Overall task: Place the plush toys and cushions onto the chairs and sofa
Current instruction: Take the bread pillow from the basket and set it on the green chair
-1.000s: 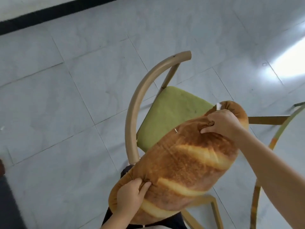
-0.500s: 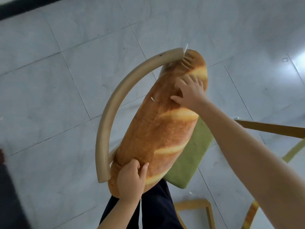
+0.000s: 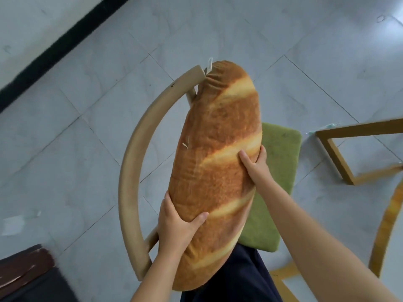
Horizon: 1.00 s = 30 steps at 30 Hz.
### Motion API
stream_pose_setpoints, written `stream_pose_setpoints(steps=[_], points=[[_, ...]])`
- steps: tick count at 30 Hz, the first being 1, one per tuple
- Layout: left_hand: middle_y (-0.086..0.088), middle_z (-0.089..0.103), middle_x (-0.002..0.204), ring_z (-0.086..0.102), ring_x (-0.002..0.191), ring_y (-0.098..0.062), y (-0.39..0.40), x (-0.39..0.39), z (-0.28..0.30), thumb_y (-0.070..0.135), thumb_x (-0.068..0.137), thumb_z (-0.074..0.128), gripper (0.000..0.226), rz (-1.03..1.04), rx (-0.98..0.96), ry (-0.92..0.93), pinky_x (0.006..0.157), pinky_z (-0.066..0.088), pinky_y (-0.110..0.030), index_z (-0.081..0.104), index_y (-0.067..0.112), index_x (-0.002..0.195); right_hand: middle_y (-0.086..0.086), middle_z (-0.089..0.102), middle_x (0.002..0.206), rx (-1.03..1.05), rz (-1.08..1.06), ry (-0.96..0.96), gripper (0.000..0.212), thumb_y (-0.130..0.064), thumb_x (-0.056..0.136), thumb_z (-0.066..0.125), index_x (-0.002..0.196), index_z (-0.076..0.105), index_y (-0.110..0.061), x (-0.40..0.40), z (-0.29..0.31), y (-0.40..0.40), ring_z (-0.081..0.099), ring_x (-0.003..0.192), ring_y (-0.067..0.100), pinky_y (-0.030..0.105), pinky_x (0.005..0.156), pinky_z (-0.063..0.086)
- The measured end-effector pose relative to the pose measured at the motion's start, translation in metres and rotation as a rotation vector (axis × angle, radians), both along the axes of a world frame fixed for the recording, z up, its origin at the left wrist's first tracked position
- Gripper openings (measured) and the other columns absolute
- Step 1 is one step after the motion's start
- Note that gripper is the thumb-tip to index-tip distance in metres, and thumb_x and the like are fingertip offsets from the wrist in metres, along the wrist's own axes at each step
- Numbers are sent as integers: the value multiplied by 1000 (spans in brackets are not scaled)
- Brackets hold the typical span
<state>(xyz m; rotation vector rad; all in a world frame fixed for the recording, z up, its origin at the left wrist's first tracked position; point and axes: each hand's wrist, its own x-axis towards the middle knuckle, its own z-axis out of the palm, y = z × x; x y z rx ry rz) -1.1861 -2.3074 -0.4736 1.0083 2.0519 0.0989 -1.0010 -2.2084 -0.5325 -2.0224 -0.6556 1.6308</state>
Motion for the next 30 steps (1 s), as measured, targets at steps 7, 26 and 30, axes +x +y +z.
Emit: stream_pose_setpoints(steps=[7, 26, 30], points=[[-8, 45, 137, 46, 122, -30, 10, 4, 2, 36, 74, 69, 82, 32, -68, -7, 99, 40, -38, 25, 14, 138, 12, 55, 128, -98, 70, 14, 56, -43, 85, 53, 125, 48, -4, 7, -4, -2, 51, 115, 29, 33, 92, 41], [20, 26, 141, 35, 126, 4, 0, 30, 29, 68, 45, 71, 106, -240, 54, -585, 105, 33, -23, 10, 48, 130, 2, 35, 40, 328, -63, -500, 59, -31, 94, 41, 38, 31, -13, 56, 158, 7, 33, 42, 18, 32, 45, 23], [28, 40, 120, 48, 99, 27, 11, 40, 48, 70, 26, 75, 120, -92, 114, -753, 73, 42, 5, 26, 34, 129, 4, 42, 45, 276, 196, -577, 59, -34, 95, 36, 41, 38, -11, 41, 175, 28, 41, 46, 19, 29, 43, 29]])
